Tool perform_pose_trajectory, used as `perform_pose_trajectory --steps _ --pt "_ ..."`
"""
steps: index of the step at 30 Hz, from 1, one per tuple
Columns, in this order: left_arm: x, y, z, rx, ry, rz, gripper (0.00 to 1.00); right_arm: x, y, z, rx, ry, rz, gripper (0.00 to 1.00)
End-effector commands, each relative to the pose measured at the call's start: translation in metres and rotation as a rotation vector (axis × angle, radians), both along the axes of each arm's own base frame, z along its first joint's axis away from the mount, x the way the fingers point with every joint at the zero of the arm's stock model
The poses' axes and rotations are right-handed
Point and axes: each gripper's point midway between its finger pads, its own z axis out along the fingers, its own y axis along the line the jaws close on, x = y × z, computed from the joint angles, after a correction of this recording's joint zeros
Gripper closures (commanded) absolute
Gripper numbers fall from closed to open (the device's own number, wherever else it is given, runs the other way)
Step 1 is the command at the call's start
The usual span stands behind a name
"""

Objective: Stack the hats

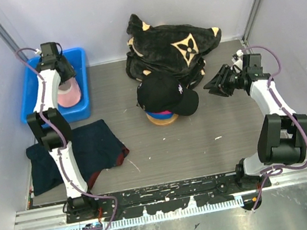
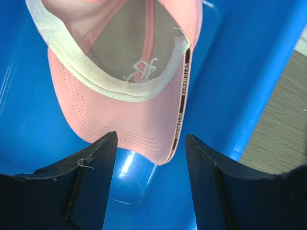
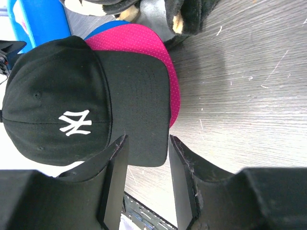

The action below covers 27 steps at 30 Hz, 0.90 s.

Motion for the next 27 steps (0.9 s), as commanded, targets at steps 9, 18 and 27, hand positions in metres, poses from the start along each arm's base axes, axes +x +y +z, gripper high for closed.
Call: perform_pose_trajectory --steps 9,18,27 --pt "0.019 -0.008 -0.028 0.016 0.028 -0.011 0.33 0.010 -0.009 0.029 -0.060 -0.074 -0.024 0.55" --pt "0.023 -0.002 -0.048 0.058 0.070 0.015 0.33 0.013 -0.011 0.029 -0.070 -0.069 -0.020 0.55" --pt "0.021 0.008 -0.068 0.093 0.115 0.027 0.39 0.015 -0.014 0.031 -0.090 -0.060 -0.022 0.55"
